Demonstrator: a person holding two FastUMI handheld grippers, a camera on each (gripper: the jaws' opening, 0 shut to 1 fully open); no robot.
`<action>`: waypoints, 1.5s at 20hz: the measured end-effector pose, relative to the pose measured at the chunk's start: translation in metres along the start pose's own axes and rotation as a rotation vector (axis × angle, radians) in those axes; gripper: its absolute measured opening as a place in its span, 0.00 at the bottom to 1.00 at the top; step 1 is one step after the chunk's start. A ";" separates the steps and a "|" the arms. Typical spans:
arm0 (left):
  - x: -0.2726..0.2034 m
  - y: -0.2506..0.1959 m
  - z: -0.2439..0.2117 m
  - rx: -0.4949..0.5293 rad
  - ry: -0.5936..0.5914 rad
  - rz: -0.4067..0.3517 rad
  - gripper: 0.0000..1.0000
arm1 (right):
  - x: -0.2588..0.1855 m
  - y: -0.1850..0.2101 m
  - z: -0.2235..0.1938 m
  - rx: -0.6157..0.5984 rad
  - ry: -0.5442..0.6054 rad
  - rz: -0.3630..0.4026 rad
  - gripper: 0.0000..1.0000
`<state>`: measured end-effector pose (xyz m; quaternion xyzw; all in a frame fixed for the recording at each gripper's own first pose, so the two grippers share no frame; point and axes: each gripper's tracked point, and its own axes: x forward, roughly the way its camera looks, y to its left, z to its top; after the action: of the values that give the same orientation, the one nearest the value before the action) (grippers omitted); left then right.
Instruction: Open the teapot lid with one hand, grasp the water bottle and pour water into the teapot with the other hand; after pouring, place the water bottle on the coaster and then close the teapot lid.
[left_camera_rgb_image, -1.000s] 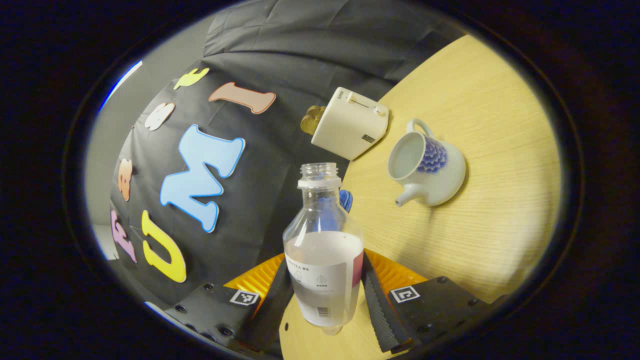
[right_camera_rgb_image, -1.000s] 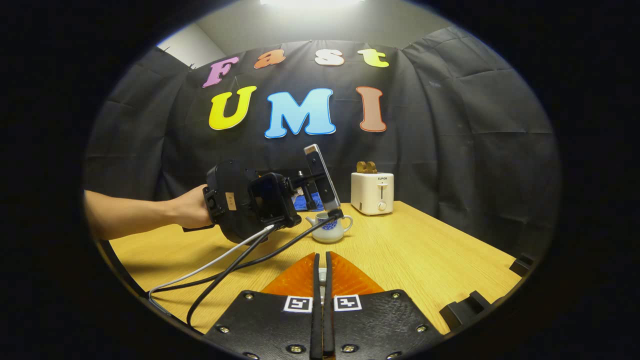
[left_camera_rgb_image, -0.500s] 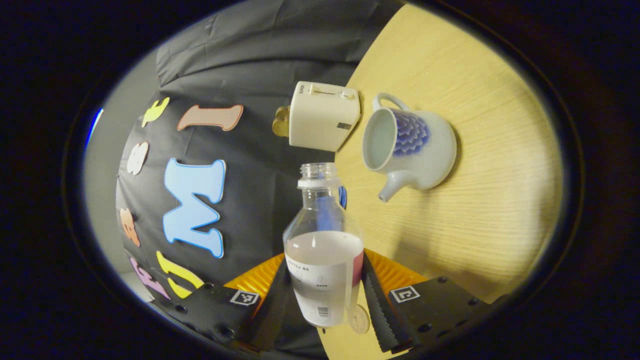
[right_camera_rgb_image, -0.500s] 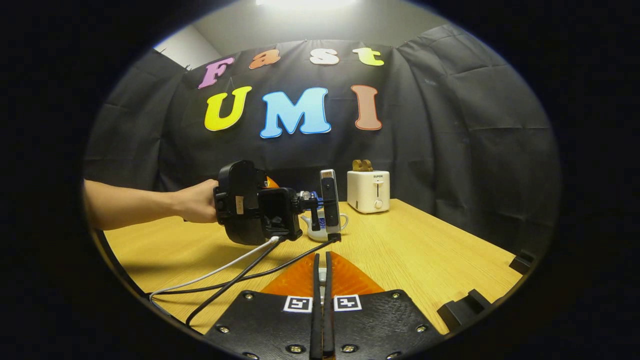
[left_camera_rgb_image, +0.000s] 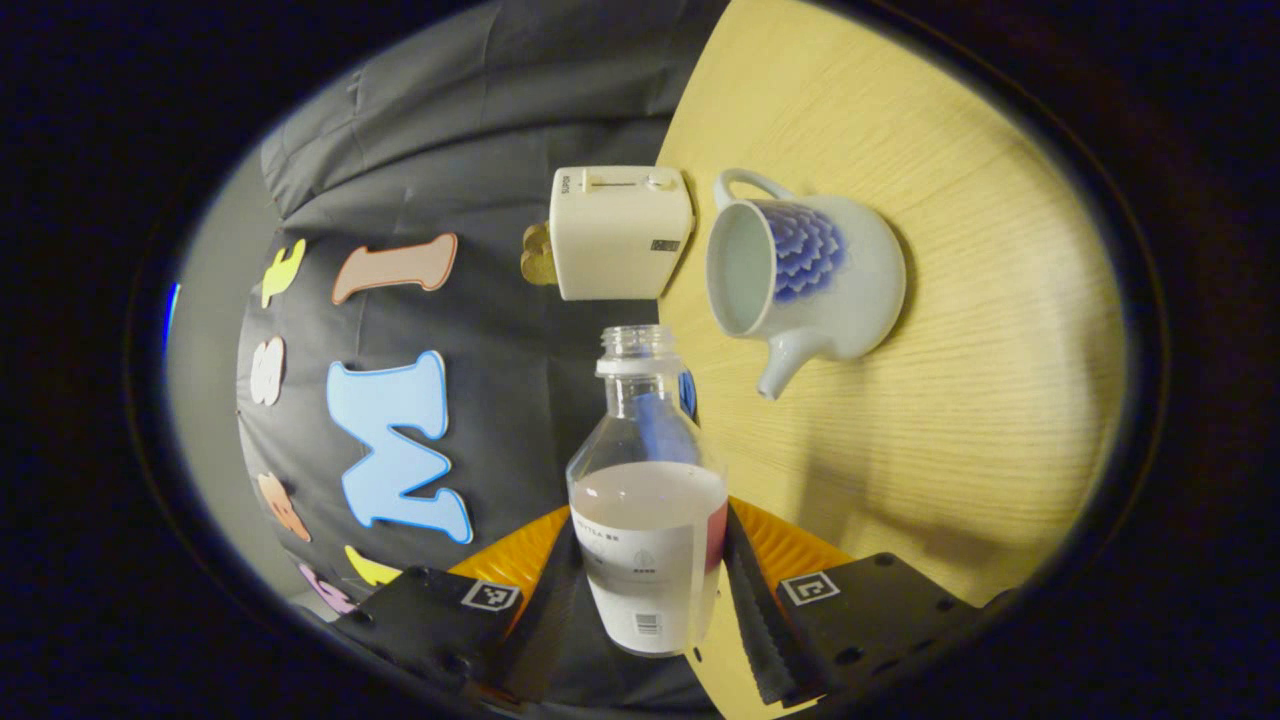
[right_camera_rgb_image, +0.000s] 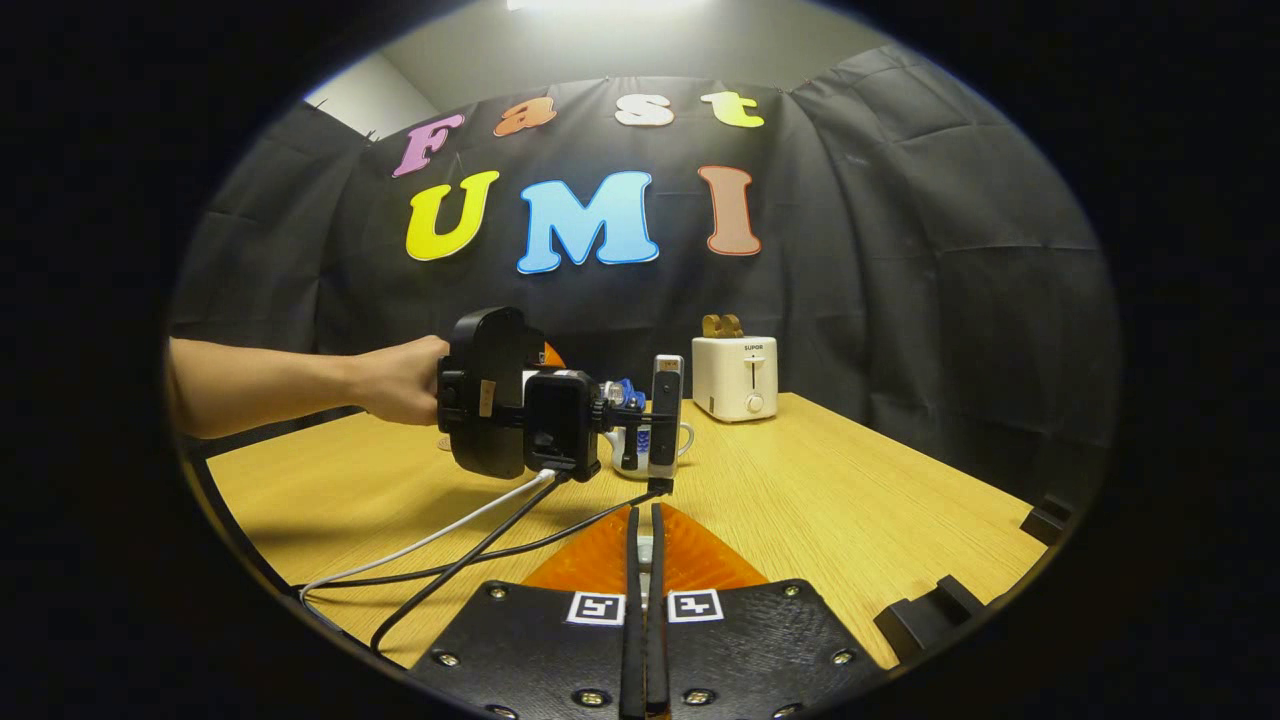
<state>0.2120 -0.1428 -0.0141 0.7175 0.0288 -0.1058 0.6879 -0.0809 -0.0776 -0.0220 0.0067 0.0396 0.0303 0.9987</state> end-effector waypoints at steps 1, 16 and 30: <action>-0.001 0.000 0.002 0.006 -0.002 -0.003 0.87 | 0.000 0.000 -0.001 0.000 0.005 0.002 0.01; -0.003 0.009 0.004 0.205 0.033 -0.031 0.87 | -0.003 -0.006 -0.004 0.002 0.017 -0.003 0.01; -0.003 0.012 0.003 0.347 0.050 -0.071 0.87 | -0.003 -0.006 -0.004 0.012 0.024 0.003 0.01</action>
<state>0.2106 -0.1460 -0.0018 0.8263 0.0524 -0.1156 0.5487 -0.0840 -0.0838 -0.0258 0.0122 0.0519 0.0316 0.9981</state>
